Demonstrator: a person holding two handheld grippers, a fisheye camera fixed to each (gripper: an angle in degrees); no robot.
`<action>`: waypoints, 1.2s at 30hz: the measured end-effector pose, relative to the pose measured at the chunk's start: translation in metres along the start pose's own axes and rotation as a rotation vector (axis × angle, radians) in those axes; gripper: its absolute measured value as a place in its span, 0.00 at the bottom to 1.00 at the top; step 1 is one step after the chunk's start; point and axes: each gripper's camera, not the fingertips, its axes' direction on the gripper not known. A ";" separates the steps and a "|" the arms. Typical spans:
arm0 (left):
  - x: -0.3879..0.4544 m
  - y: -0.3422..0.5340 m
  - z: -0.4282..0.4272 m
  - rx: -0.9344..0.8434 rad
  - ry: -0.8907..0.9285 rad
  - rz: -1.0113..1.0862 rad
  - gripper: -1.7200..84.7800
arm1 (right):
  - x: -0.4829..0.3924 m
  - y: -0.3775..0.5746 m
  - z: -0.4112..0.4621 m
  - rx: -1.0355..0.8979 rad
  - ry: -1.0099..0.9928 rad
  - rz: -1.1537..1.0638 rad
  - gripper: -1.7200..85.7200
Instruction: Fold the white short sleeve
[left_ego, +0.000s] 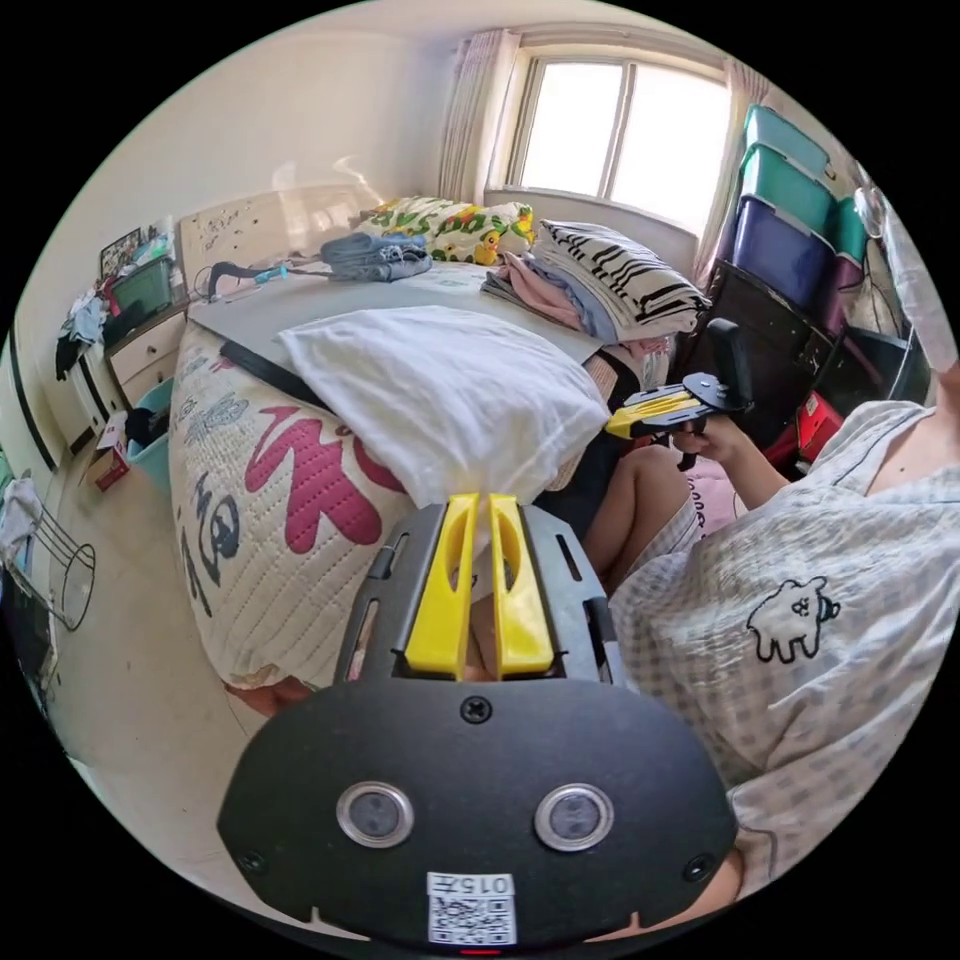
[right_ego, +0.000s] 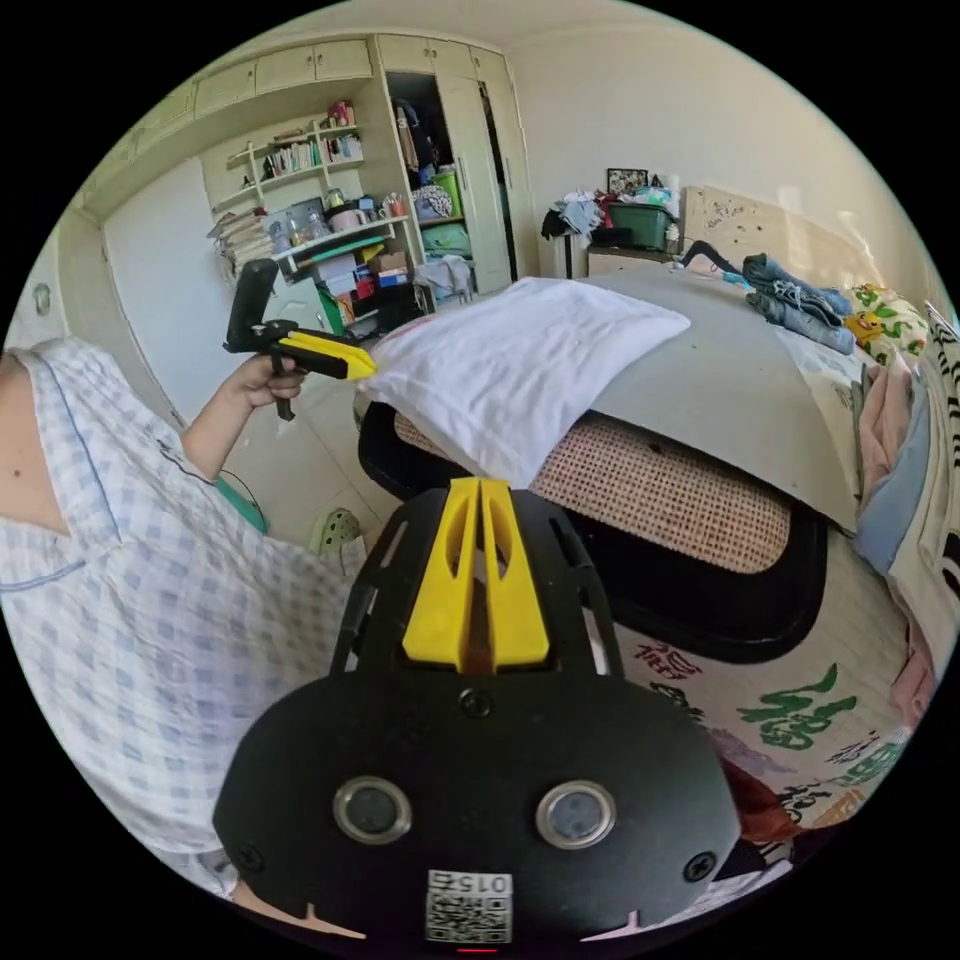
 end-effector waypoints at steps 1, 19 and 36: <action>-0.003 -0.003 -0.007 0.025 0.011 0.013 0.04 | 0.005 -0.008 -0.022 0.053 -0.046 0.013 0.02; -0.243 -0.204 0.061 -0.070 0.148 -0.149 0.17 | 0.173 -0.282 -0.049 -0.079 -0.307 0.496 0.18; -0.265 -0.231 0.113 -0.200 0.295 -0.044 0.10 | 0.059 -0.354 -0.015 -0.185 -0.251 0.452 0.08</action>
